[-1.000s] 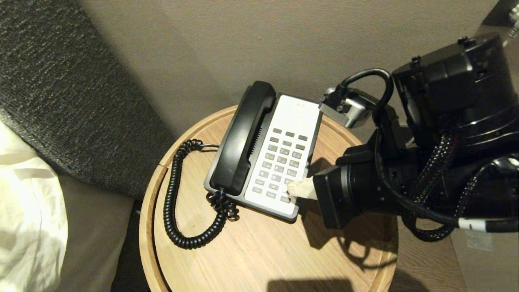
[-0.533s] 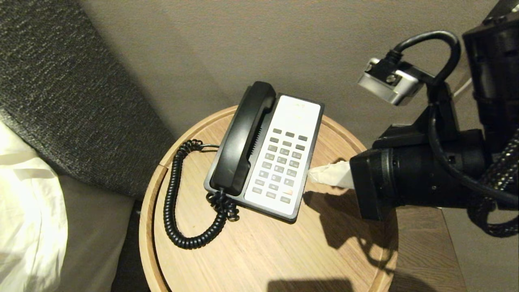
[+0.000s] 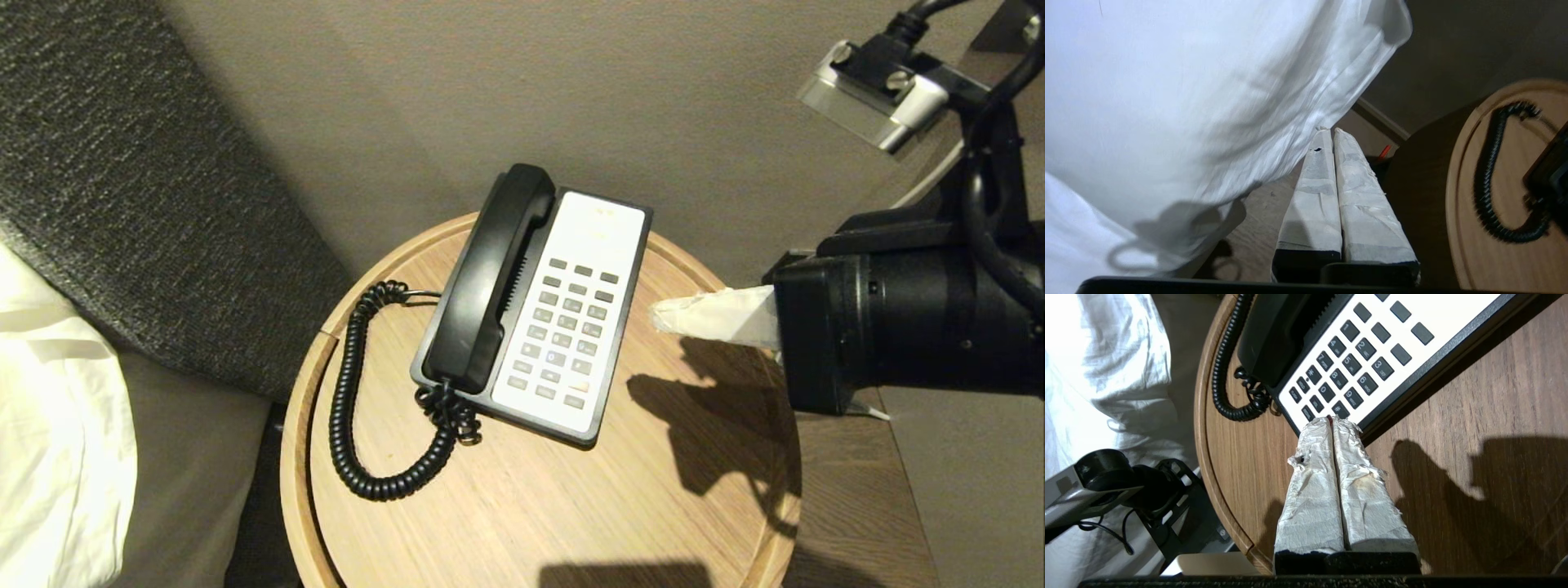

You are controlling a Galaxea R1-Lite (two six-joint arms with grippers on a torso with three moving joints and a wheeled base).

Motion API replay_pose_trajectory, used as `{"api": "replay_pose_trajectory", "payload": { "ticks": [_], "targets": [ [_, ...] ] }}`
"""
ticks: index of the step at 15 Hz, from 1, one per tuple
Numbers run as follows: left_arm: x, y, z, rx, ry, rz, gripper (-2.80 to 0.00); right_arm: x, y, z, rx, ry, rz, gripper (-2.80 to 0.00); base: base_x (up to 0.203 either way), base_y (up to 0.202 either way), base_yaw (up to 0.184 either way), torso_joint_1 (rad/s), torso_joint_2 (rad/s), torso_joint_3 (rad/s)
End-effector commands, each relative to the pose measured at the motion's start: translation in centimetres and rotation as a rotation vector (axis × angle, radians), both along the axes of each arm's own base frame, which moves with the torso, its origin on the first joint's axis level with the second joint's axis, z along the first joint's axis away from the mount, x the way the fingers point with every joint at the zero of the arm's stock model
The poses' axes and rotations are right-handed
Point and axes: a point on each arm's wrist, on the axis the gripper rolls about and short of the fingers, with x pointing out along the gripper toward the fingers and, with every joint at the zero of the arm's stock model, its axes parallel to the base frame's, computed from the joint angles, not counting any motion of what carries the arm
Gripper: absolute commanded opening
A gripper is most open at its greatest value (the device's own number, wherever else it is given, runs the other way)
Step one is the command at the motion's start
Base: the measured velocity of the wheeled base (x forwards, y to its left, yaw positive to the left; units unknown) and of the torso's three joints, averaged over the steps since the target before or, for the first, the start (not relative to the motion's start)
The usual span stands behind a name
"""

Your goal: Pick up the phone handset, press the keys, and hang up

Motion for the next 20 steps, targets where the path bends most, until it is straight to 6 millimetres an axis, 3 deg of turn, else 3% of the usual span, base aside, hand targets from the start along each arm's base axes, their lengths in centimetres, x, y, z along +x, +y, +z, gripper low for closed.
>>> {"api": "replay_pose_trajectory", "payload": {
  "ticks": [1,3,7,11,13,20],
  "targets": [
    [-1.3,-0.3,-3.9,0.078,-0.01,-0.005,-2.8,-0.3,-0.3,0.1,0.01,-0.004,0.001,-2.8,0.0,0.0,0.0,0.0,0.0,0.0],
    [-0.6,-0.3,-7.4,0.205,0.042,-0.002,-2.8,-0.3,-0.4,0.2,0.014,-0.007,0.001,-2.8,0.0,0.0,0.0,0.0,0.0,0.0],
    [2.5,-0.3,-11.0,0.335,0.006,0.022,-2.8,-0.3,-0.4,0.6,0.027,-0.018,0.002,-2.8,0.0,0.0,0.0,0.0,0.0,0.0],
    [3.4,-0.9,-12.4,0.463,-0.029,-0.261,-2.8,-0.3,-0.3,0.5,0.026,-0.018,0.002,-2.8,0.0,0.0,0.0,0.0,0.0,0.0],
    [3.8,-1.0,-12.5,0.519,-0.113,-0.265,-2.8,-0.4,-0.5,0.7,0.034,-0.024,0.002,-2.8,0.0,0.0,0.0,0.0,0.0,0.0],
    [3.8,-1.0,-12.6,0.505,-0.112,-0.274,-2.8,-0.7,-1.0,1.0,0.037,-0.037,-0.023,-2.8,0.0,0.0,0.0,0.0,0.0,0.0]
  ]
}}
